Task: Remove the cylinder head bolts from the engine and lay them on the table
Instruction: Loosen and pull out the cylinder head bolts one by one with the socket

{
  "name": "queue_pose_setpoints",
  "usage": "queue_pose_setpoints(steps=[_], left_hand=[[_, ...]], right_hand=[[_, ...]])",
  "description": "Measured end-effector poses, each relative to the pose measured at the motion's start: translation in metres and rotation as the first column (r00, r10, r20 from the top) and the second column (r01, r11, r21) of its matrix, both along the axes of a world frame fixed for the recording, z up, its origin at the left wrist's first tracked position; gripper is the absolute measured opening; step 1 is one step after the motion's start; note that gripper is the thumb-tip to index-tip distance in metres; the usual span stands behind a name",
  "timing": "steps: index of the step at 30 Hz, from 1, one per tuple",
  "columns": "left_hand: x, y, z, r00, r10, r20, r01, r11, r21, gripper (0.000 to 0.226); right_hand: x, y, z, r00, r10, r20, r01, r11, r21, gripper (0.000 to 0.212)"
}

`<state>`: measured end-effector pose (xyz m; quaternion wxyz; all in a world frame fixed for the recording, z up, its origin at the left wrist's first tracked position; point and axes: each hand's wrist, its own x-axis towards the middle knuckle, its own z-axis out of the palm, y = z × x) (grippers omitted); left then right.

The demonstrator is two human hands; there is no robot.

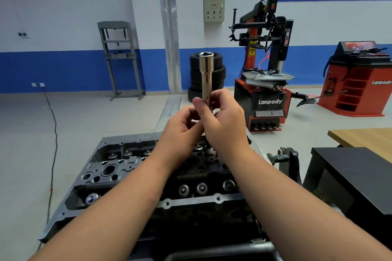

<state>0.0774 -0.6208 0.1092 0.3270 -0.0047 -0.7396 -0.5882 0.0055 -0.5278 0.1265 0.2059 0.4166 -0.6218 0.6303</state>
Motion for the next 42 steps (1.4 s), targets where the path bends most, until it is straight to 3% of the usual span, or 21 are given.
queue_pose_setpoints(steps=[2, 6, 12, 18, 22, 25, 31, 38, 42], left_hand=[[0.0001, 0.0016, 0.0002, 0.999, -0.026, 0.02, 0.026, 0.999, 0.02, 0.018], [0.0004, 0.0032, 0.0005, 0.997, -0.06, 0.048, 0.06, 0.998, 0.012, 0.024], [-0.0012, -0.0013, -0.0008, 1.0, 0.013, 0.011, -0.014, 1.0, 0.007, 0.023], [0.0006, 0.004, 0.0011, 0.996, -0.078, 0.04, 0.075, 0.995, 0.065, 0.027], [0.0012, 0.0017, 0.0004, 1.0, 0.013, -0.003, -0.013, 1.0, -0.016, 0.016], [0.001, 0.0003, 0.0012, 1.0, 0.022, -0.006, -0.022, 0.999, 0.027, 0.016], [0.0006, 0.004, 0.0014, 0.998, -0.049, 0.028, 0.048, 0.998, 0.044, 0.019], [0.0014, 0.0021, 0.0022, 1.0, 0.005, -0.007, -0.004, 1.0, 0.012, 0.016], [0.0018, 0.0036, 0.0015, 0.999, -0.039, 0.033, 0.037, 0.998, 0.051, 0.018]], right_hand=[[-0.0013, 0.0009, 0.001, 1.0, 0.017, 0.01, -0.017, 1.0, 0.016, 0.013], [-0.0022, -0.0004, 0.0, 0.998, 0.052, 0.025, -0.053, 0.996, 0.069, 0.034], [0.0015, 0.0003, -0.001, 0.999, -0.034, -0.042, 0.035, 0.999, 0.009, 0.014], [0.0002, -0.0017, -0.0007, 0.997, -0.038, -0.067, 0.044, 0.995, 0.085, 0.03], [0.0022, -0.0002, -0.0002, 0.998, -0.031, -0.056, 0.034, 0.998, 0.059, 0.018], [0.0027, 0.0009, -0.0012, 0.996, -0.06, -0.073, 0.061, 0.998, 0.012, 0.016], [0.0016, -0.0014, -0.0005, 0.997, -0.042, -0.072, 0.05, 0.992, 0.112, 0.035], [0.0044, 0.0012, -0.0014, 0.994, -0.052, -0.095, 0.055, 0.998, 0.023, 0.016], [0.0033, -0.0008, -0.0002, 0.997, -0.03, -0.068, 0.037, 0.994, 0.101, 0.032]])
